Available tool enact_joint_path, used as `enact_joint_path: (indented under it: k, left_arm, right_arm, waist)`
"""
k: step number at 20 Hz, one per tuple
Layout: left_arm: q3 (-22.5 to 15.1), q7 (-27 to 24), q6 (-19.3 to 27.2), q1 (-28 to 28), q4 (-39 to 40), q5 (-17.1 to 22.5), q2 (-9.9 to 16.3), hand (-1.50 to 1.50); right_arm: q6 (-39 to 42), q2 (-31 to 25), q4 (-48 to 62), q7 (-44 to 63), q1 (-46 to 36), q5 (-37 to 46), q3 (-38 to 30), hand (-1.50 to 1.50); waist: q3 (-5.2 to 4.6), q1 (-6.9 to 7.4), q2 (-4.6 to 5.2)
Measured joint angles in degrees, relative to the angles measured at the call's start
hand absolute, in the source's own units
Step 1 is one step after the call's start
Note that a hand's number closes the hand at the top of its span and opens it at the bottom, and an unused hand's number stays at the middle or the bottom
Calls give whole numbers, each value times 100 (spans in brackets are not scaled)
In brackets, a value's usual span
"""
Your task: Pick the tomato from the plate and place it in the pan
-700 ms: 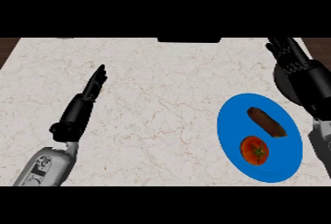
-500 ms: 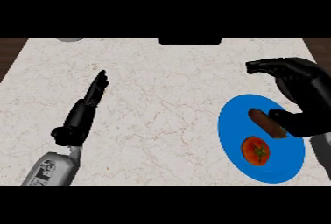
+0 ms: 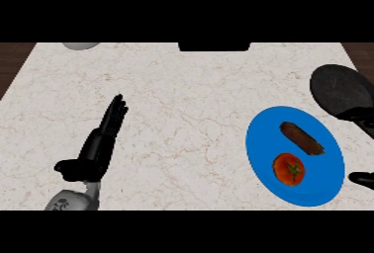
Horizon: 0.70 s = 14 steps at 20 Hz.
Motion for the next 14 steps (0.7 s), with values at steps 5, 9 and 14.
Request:
enact_joint_path:
  k: [5,9,14]
  left_arm:
    - [-74,140,-20,123,-256,6,-42,0]
    - [-70,265,-24,149,-400,-7,-37,0]
    - [-117,266,-20,281,-455,-55,-99,0]
  right_arm:
    - [-364,-481,581,-1031,173,967,-236,-150]
    - [-661,-848,587,-1268,117,1521,-58,-150]
    - [-968,-1094,138,-1177,44,2278,487,-150]
  waist:
    - [2,79,-3]
    - [-7,107,-10]
    - [-15,105,-18]
